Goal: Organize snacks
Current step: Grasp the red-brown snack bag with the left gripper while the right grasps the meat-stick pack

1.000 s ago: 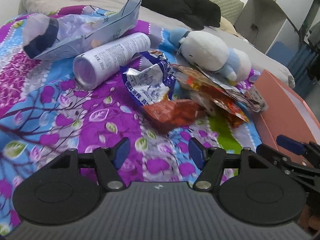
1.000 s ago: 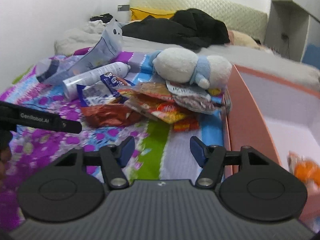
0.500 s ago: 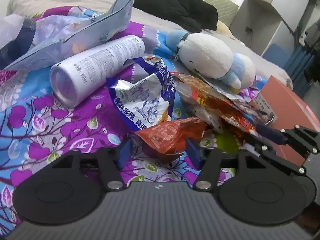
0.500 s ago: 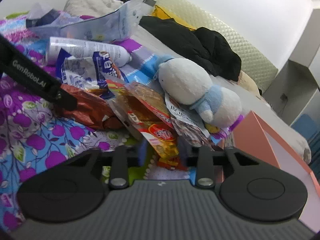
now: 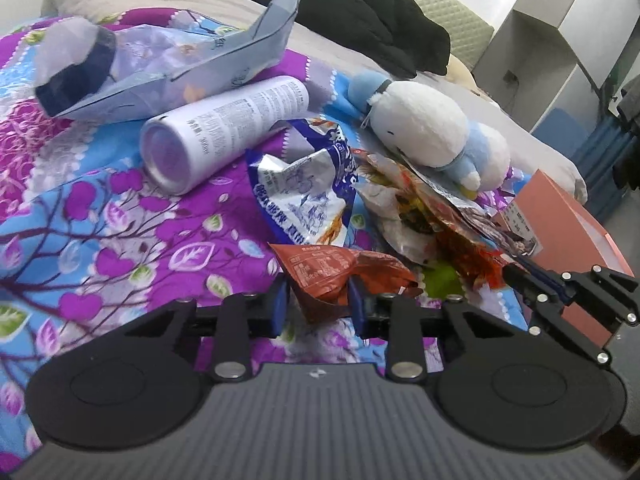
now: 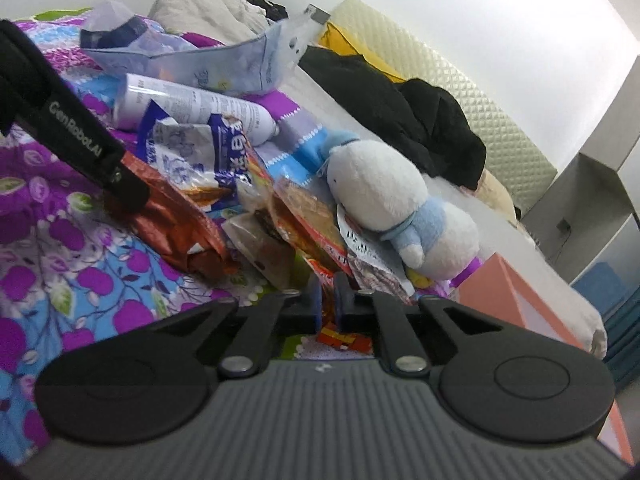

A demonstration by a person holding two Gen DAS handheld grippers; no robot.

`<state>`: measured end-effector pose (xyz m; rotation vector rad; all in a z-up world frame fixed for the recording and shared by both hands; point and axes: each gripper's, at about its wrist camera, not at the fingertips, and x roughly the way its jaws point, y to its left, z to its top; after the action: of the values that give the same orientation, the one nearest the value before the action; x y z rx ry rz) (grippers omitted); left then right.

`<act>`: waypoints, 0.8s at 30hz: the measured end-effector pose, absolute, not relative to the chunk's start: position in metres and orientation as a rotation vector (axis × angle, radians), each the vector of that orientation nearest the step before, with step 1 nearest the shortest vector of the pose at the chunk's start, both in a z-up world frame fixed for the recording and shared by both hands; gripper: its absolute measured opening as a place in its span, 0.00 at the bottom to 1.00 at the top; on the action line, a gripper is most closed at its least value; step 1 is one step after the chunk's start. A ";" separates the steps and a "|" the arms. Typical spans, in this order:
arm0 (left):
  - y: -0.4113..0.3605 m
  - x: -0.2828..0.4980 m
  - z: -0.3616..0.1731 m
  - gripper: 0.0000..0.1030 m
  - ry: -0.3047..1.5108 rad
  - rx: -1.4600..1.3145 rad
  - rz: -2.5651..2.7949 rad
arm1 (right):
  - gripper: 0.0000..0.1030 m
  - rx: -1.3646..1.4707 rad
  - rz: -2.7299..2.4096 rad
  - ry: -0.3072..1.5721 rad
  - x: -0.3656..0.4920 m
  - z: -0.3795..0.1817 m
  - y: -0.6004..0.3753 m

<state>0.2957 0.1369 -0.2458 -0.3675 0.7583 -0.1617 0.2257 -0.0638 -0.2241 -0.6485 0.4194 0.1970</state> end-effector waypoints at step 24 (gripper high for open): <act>0.125 0.157 -0.221 0.35 0.863 -0.434 -0.031 | 0.02 -0.658 0.251 0.519 0.072 -0.193 -0.087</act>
<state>0.1572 0.1251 -0.2208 -0.4344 0.8632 -0.0306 0.0725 -0.0870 -0.1931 -0.6583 0.5192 0.2508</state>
